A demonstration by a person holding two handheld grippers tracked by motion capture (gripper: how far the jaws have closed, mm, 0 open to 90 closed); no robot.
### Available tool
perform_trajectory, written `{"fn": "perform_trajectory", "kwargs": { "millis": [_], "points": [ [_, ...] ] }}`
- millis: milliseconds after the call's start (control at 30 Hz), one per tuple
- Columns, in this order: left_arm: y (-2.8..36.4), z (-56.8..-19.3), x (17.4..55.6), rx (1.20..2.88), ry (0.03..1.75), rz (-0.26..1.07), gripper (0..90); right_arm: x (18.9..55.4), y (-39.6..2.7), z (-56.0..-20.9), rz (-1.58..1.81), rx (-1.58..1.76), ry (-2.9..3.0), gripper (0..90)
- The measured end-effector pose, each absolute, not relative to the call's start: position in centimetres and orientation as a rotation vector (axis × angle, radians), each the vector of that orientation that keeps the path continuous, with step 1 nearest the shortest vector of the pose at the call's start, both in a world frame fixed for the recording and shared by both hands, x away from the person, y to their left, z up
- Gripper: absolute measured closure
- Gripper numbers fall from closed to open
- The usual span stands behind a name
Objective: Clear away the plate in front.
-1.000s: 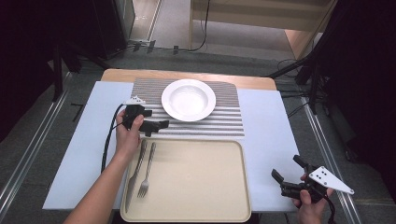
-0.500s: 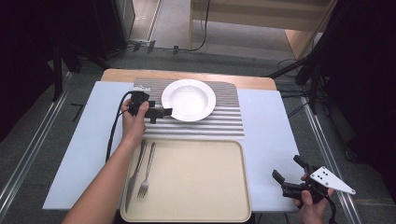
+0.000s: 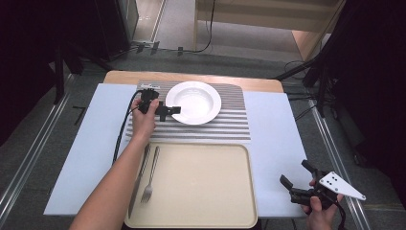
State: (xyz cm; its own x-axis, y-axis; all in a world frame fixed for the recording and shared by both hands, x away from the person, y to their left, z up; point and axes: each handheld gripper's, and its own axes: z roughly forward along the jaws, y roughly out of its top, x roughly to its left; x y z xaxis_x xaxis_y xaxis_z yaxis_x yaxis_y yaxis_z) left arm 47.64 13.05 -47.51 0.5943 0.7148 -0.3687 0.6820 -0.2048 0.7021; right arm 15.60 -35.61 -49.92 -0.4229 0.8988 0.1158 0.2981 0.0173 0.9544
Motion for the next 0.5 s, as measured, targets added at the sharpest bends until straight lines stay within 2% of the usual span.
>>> {"fn": "perform_trajectory", "kwargs": {
  "millis": [500],
  "points": [
    [12.2, -48.9, 48.9, 1.92, 1.17, -0.004, 0.0, 15.7, -35.6, -50.0, 1.433, 1.223, 1.762, 0.0]
  ]
}}
